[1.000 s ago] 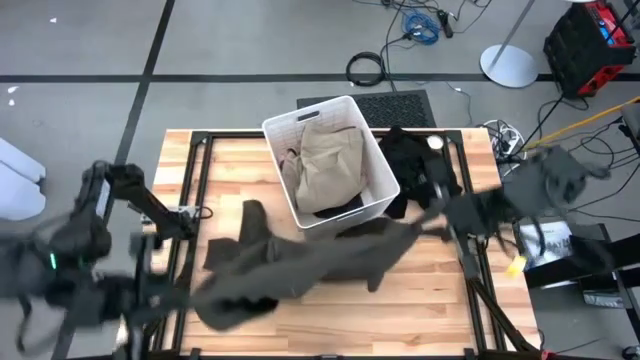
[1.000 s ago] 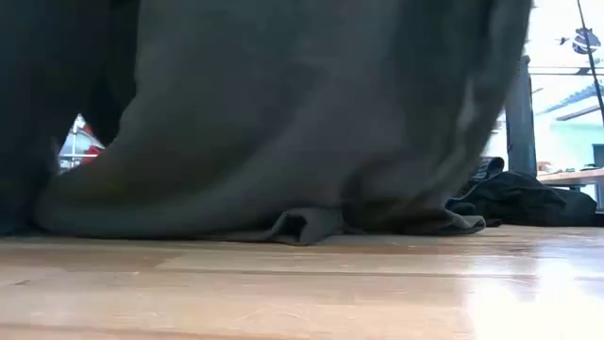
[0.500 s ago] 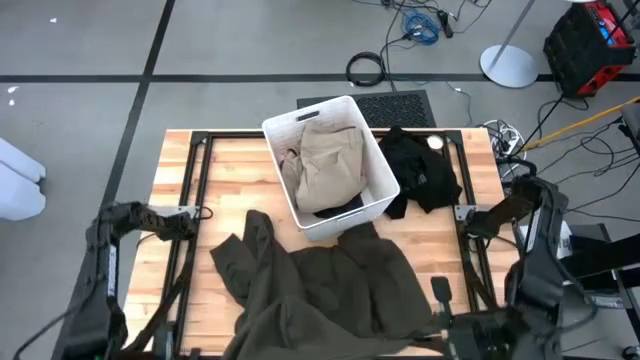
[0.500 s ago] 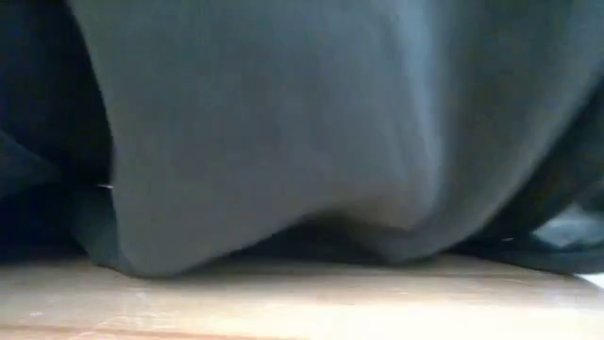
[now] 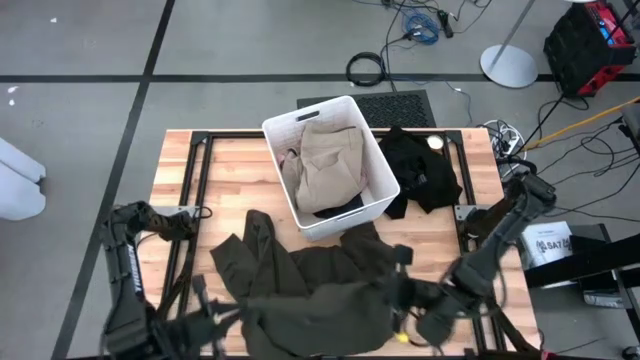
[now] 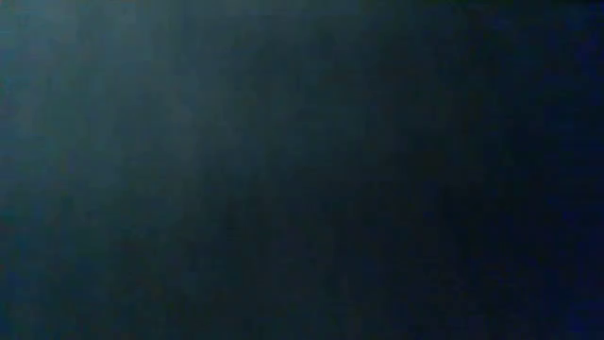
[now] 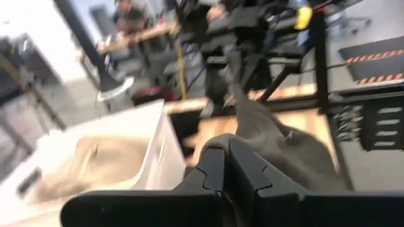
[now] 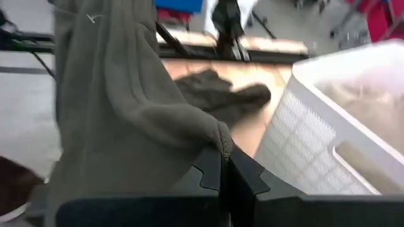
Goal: Sort clothes
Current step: Put the folded gray jacket into the white laundry bin
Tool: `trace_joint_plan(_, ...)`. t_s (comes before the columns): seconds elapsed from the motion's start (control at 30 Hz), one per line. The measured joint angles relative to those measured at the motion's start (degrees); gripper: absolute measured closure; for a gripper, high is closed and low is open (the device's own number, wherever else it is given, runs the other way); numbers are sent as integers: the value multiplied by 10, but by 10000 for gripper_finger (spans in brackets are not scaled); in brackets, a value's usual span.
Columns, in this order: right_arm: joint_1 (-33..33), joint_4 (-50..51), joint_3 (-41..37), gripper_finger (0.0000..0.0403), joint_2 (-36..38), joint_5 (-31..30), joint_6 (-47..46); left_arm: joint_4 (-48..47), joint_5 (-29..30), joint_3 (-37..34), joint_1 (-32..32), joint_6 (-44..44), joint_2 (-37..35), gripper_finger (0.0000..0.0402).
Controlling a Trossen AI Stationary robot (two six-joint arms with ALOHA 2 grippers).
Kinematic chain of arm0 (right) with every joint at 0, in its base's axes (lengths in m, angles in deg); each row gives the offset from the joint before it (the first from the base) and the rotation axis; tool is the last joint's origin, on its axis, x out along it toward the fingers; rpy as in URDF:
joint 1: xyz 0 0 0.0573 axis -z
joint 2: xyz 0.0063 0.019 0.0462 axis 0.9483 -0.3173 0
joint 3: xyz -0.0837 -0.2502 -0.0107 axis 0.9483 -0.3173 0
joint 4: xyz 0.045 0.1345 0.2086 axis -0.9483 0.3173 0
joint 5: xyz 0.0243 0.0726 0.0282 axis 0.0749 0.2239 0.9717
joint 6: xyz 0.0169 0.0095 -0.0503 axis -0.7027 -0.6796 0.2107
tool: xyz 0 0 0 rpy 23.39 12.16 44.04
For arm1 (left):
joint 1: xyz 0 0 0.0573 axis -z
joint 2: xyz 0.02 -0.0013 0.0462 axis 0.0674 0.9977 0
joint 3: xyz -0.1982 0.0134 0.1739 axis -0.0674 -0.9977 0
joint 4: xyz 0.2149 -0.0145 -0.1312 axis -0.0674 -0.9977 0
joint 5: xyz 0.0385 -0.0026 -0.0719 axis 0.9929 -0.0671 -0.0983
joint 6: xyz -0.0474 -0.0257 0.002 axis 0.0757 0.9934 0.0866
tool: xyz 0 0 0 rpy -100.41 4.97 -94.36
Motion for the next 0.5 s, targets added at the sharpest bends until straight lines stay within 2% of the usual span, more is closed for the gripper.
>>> trace_joint_plan(0.13,36,-3,-42,403,0,29,-26,-135,-49,-44,-27,203,0,393)
trace_joint_plan(0.33,72,-3,-115,403,0,46,-69,-132,-138,-160,-70,273,-4,393)
trace_joint_plan(0.5,114,2,-173,403,0,67,-107,-127,-183,-248,-110,352,-5,393)
